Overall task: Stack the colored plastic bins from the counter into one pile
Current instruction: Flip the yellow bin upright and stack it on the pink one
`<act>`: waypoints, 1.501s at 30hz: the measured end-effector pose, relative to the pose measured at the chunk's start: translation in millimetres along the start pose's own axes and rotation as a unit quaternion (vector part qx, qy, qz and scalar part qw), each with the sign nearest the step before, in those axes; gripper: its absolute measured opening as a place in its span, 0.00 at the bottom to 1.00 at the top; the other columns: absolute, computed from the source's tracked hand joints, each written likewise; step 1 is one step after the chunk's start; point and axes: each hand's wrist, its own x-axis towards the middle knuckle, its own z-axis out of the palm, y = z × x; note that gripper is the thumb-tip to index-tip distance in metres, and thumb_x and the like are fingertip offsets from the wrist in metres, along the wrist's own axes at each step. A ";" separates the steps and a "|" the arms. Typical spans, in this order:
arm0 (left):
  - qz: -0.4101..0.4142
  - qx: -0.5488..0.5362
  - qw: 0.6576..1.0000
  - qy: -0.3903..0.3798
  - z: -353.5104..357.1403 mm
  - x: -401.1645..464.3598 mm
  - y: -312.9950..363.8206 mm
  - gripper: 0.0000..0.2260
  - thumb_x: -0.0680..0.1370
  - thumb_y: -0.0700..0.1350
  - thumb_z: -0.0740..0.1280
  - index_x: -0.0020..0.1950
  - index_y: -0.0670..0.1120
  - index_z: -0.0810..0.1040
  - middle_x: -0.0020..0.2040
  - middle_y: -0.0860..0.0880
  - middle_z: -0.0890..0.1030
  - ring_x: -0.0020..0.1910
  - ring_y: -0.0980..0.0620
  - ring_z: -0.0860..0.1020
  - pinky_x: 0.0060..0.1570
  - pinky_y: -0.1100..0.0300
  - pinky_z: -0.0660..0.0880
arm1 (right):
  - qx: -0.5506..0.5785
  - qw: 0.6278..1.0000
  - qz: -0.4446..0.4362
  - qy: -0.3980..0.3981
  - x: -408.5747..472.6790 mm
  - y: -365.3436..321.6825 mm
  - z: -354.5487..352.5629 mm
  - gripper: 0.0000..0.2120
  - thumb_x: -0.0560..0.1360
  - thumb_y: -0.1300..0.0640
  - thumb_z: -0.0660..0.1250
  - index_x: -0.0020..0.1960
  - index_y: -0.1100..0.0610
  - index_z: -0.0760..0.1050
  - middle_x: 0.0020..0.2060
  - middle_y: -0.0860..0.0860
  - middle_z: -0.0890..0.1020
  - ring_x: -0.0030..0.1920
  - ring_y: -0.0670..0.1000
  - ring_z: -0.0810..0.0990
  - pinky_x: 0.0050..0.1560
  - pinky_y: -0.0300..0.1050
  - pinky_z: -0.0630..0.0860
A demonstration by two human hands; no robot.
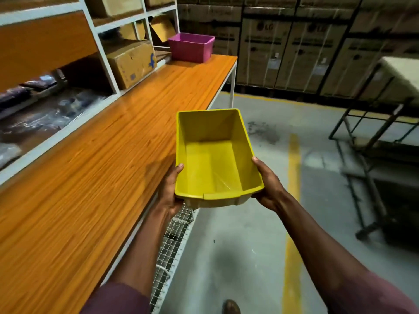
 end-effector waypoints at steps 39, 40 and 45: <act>-0.133 0.034 0.988 -0.075 211.1 547.1 7.9 0.15 0.82 0.52 0.62 0.66 0.50 0.77 0.59 0.44 0.84 0.60 0.38 0.79 0.64 0.35 0.73 | 0.092 0.984 0.003 0.150 433.4 -204.7 -183.6 0.20 0.82 0.40 0.63 0.72 0.44 0.76 0.64 0.53 0.84 0.63 0.62 0.82 0.68 0.70 0.73; -0.135 0.031 0.987 -0.077 216.1 560.5 10.7 0.14 0.82 0.52 0.62 0.66 0.50 0.77 0.58 0.44 0.85 0.60 0.39 0.80 0.64 0.35 0.73 | 0.093 0.984 0.004 0.152 445.0 -211.8 -186.3 0.20 0.82 0.40 0.63 0.71 0.45 0.76 0.63 0.53 0.85 0.63 0.62 0.82 0.67 0.70 0.73; -0.137 0.037 0.987 -0.078 251.1 649.5 18.2 0.16 0.82 0.52 0.62 0.68 0.49 0.76 0.59 0.44 0.85 0.60 0.40 0.80 0.65 0.37 0.72 | 0.089 0.983 0.001 0.163 524.5 -253.6 -213.7 0.22 0.81 0.40 0.64 0.71 0.47 0.75 0.63 0.54 0.85 0.61 0.62 0.83 0.61 0.66 0.78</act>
